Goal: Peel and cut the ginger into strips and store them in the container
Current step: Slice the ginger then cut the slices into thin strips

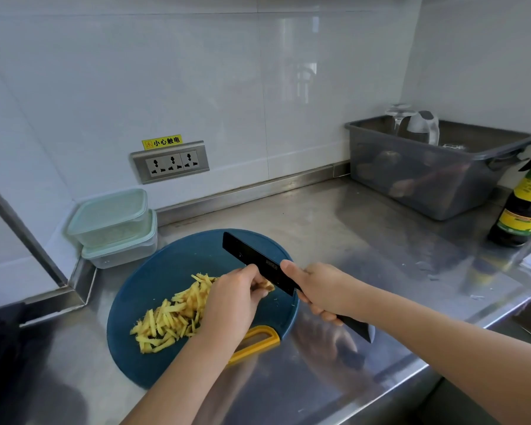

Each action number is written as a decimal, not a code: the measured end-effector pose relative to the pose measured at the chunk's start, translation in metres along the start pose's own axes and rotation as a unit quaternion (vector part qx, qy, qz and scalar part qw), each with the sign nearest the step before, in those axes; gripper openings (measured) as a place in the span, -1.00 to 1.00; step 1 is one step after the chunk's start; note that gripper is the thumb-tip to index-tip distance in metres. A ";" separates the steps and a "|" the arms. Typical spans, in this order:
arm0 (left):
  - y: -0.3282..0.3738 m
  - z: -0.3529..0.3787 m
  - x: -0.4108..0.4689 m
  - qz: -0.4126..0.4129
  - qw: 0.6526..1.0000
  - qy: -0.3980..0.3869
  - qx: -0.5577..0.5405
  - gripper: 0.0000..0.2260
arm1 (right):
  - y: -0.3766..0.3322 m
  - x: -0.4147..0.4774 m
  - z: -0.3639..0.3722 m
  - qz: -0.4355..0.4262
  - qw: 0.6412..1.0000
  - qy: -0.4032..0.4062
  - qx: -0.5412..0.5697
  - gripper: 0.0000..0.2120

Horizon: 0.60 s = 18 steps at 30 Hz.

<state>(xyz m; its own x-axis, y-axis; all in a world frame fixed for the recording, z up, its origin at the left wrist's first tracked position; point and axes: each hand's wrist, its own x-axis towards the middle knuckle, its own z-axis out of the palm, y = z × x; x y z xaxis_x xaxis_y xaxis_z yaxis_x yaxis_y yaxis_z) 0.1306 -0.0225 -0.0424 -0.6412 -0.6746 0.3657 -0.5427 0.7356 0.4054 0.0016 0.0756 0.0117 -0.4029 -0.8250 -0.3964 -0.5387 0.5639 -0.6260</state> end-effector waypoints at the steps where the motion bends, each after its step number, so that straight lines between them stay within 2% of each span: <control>1: 0.000 0.000 0.000 0.000 1.000 -0.001 -0.001 -0.91 | 0.000 -0.001 0.001 -0.016 1.000 0.004 -0.023 -0.54; 2: 0.001 0.000 0.000 0.001 1.000 -0.001 -0.003 -0.91 | 0.000 -0.002 0.002 -0.032 0.999 0.012 -0.041 -0.58; 7: 0.002 -0.001 0.000 0.003 1.000 -0.009 -0.007 -0.93 | 0.003 0.001 0.011 -0.061 0.993 0.056 -0.085 -0.49; 18: 0.001 -0.001 0.001 0.004 1.000 -0.019 0.003 -0.96 | -0.004 0.007 0.012 -0.032 0.995 0.040 -0.084 -0.53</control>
<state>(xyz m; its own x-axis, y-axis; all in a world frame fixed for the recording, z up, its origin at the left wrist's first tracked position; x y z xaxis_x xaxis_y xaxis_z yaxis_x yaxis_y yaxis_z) 0.1301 -0.0226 -0.0408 -0.6655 -0.6659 0.3371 -0.5402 0.7414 0.3981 0.0100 0.0673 0.0032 -0.4177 -0.8572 -0.3011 -0.6781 0.5147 -0.5247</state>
